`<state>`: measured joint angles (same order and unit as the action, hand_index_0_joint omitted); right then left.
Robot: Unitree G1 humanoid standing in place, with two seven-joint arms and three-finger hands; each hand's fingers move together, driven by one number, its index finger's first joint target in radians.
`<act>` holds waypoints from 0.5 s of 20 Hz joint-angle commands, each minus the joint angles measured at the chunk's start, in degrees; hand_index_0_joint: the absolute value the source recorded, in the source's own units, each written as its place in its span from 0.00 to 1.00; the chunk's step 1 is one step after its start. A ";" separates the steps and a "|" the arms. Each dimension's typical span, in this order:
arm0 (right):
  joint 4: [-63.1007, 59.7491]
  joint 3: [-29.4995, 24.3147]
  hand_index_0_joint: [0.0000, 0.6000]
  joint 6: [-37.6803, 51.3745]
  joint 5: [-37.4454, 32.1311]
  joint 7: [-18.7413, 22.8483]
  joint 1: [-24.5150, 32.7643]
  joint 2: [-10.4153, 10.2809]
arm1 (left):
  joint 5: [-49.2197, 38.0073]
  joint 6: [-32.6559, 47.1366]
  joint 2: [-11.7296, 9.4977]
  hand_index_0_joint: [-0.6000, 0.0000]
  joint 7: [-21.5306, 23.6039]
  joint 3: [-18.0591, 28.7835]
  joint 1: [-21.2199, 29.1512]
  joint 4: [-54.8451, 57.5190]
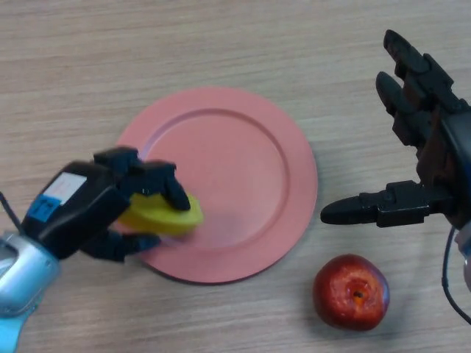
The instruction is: Pick up the yellow starfruit and place it on the plate
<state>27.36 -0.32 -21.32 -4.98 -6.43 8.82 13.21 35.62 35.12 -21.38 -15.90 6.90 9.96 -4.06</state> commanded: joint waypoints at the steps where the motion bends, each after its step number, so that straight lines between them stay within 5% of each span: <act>1: 2.10 -3.75 0.00 8.86 -0.61 0.86 1.91 1.56 | -3.67 2.54 -1.55 0.00 7.50 0.74 3.27 1.46; 5: 1.81 -3.73 0.00 9.07 -0.37 0.53 1.89 1.61 | -15.21 -9.68 2.16 0.00 4.30 -1.87 5.48 5.34; 10: 2.21 -3.41 0.00 8.86 -0.34 0.74 1.26 1.29 | -17.75 -17.51 3.13 0.00 6.23 -2.92 5.36 7.22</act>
<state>25.87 -1.37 -21.15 -4.97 -6.44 8.66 13.32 20.90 12.87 -16.98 -13.26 1.63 13.73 -0.43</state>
